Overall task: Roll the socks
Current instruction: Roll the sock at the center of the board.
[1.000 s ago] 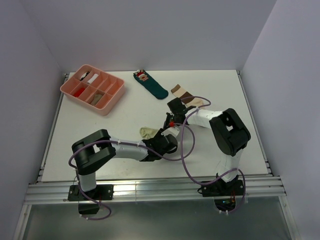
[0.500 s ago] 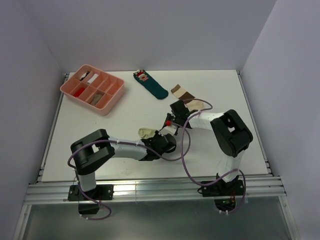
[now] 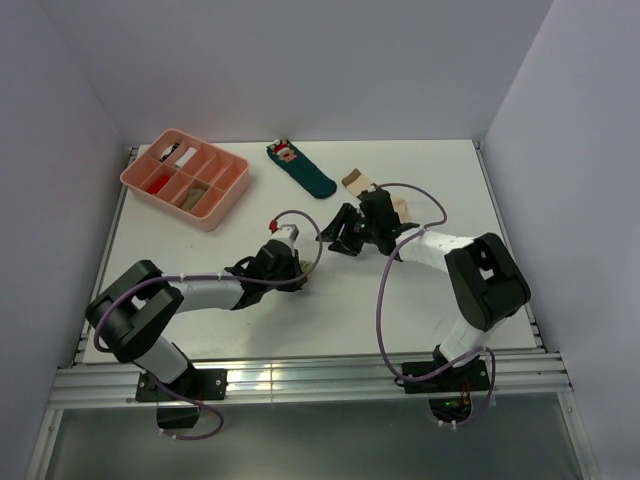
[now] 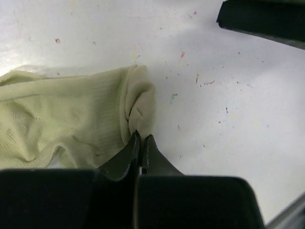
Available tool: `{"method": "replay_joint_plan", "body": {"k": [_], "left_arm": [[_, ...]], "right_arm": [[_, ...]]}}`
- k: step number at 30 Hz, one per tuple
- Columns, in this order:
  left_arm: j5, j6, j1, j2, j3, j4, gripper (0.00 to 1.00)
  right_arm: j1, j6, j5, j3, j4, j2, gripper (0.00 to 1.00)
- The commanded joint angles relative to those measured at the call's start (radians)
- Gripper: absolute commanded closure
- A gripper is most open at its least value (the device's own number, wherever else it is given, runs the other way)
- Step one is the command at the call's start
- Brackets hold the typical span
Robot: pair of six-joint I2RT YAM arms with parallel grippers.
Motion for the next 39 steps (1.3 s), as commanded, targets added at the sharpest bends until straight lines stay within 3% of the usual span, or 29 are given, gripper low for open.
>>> {"method": "replay_joint_plan", "body": {"k": [1,7,17,26,28,31,35,36,39], "left_arm": [[0.222,-0.125,0.05,-0.028,-0.057,0.093,0.99],[0.401,-0.274,0.175,-0.013,-0.155,0.267,0.99],[0.505,-0.408,0.276,0.07,-0.207,0.386,0.99],[0.546,-0.46,0.304,0.138,-0.215,0.441,0.99],[0.546,-0.468,0.305,0.139,-0.218,0.447,0.99],[0.543,-0.469,0.307,0.133,-0.226,0.444,0.99],[0.525,-0.44,0.308,0.121,-0.217,0.398,0.99],[0.512,-0.431,0.307,0.112,-0.213,0.386,0.98],[0.479,-0.382,0.304,0.075,-0.197,0.302,0.81]], "right_arm": [[0.0,-0.024,-0.008,-0.025,0.073,-0.021,0.4],[0.04,-0.04,-0.048,-0.061,0.133,0.022,0.41],[0.121,-0.032,-0.051,-0.082,0.181,0.121,0.46],[0.141,-0.026,-0.061,-0.078,0.216,0.202,0.53],[0.14,-0.027,-0.072,-0.073,0.216,0.223,0.57],[0.14,-0.033,-0.072,-0.073,0.222,0.239,0.71],[0.14,-0.075,-0.049,-0.046,0.146,0.21,1.0],[0.14,-0.098,-0.04,-0.035,0.12,0.204,1.0],[0.14,-0.141,0.024,0.016,-0.009,0.171,1.0]]}}
